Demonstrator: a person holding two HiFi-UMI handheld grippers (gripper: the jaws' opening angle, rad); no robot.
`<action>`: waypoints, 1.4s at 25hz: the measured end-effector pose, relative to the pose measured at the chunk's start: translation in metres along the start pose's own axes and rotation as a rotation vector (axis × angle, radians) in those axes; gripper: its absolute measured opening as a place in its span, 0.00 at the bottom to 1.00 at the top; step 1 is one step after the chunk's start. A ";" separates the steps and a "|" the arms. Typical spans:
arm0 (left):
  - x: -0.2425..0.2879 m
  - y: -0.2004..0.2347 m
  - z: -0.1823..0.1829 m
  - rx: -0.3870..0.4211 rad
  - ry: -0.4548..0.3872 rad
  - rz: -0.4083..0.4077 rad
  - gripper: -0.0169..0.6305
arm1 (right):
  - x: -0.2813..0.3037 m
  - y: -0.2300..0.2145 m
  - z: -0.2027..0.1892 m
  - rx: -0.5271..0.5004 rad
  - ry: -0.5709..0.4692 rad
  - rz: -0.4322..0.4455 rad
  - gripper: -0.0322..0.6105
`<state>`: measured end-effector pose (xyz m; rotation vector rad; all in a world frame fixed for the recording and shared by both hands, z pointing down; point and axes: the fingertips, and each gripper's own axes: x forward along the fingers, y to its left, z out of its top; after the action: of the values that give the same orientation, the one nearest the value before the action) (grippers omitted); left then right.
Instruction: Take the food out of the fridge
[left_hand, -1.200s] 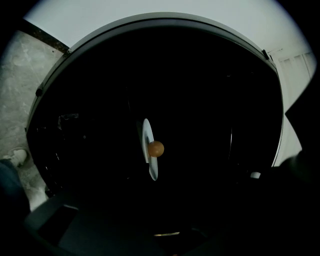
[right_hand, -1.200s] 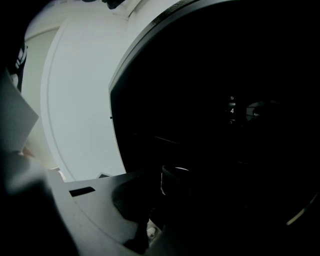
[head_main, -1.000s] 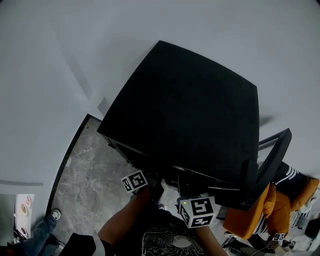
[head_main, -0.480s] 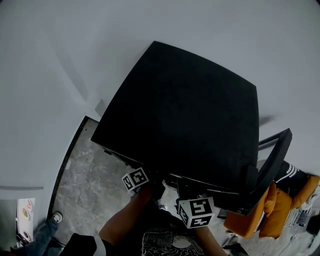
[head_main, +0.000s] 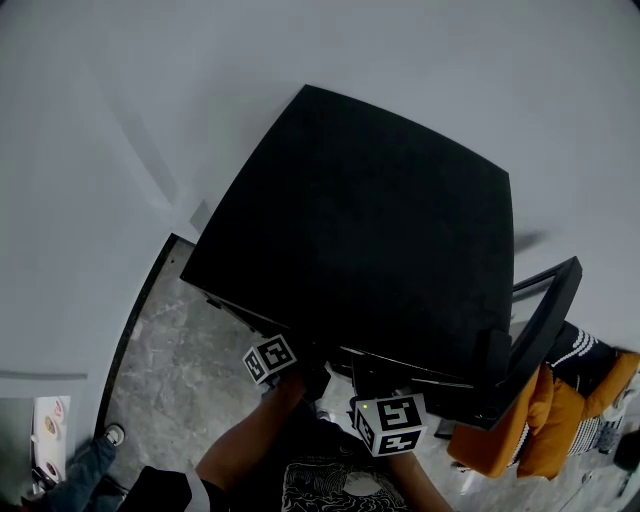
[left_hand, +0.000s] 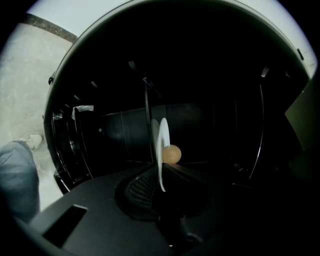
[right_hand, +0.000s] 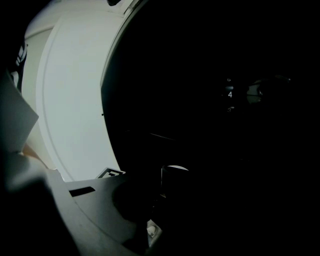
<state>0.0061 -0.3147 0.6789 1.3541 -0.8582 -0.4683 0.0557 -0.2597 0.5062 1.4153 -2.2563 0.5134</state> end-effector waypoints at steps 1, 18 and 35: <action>0.000 -0.001 -0.001 0.003 -0.001 0.001 0.08 | -0.001 0.000 0.000 0.000 0.000 0.001 0.09; -0.028 -0.014 -0.011 -0.024 -0.033 -0.074 0.05 | -0.025 0.011 -0.008 0.010 -0.012 0.031 0.08; -0.096 -0.051 -0.039 -0.001 -0.152 -0.141 0.06 | -0.076 0.034 -0.024 -0.005 -0.056 0.085 0.09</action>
<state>-0.0145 -0.2282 0.6056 1.3964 -0.8894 -0.6885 0.0583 -0.1760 0.4831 1.3515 -2.3693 0.5007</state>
